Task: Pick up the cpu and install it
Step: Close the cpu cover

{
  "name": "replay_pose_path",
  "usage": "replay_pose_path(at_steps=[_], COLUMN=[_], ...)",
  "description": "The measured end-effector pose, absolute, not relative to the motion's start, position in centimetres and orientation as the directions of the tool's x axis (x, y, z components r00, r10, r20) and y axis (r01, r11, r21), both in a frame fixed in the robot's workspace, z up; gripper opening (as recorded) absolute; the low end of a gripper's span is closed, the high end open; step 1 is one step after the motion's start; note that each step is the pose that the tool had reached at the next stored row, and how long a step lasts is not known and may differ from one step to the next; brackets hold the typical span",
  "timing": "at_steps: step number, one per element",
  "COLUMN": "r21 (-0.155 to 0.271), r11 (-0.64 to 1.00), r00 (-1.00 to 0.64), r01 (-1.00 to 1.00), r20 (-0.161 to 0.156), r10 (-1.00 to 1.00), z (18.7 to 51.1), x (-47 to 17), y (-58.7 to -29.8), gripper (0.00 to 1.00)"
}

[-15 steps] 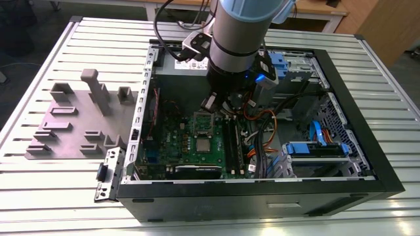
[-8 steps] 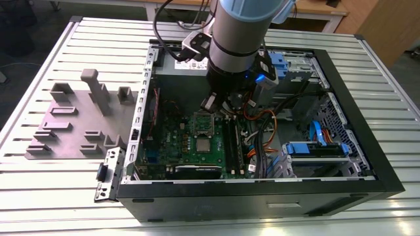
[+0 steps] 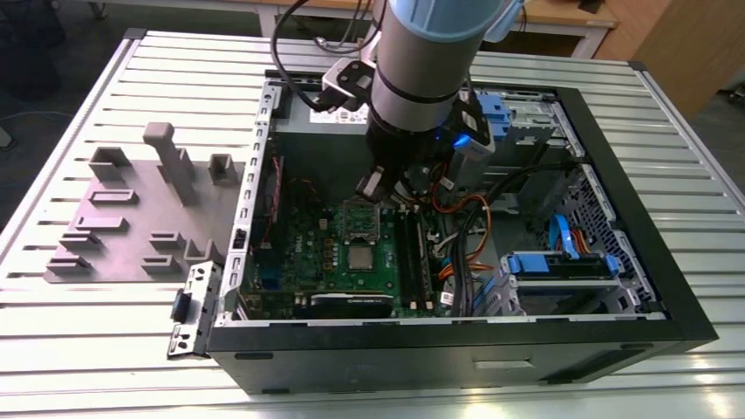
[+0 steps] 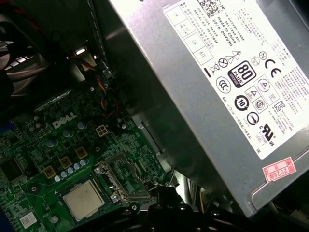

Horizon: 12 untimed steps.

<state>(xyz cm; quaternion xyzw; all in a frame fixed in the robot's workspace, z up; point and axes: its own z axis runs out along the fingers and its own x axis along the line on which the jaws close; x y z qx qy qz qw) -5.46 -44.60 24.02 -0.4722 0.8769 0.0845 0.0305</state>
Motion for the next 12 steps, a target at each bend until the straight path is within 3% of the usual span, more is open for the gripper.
replay_pose_path(at_steps=[12], r21=[0.119], r11=[0.54], r00=[-0.552], r01=[-0.833], r20=[-0.133], r10=[-0.823], z=[24.01], x=[-5.46], y=[-45.12], gripper=[0.11])
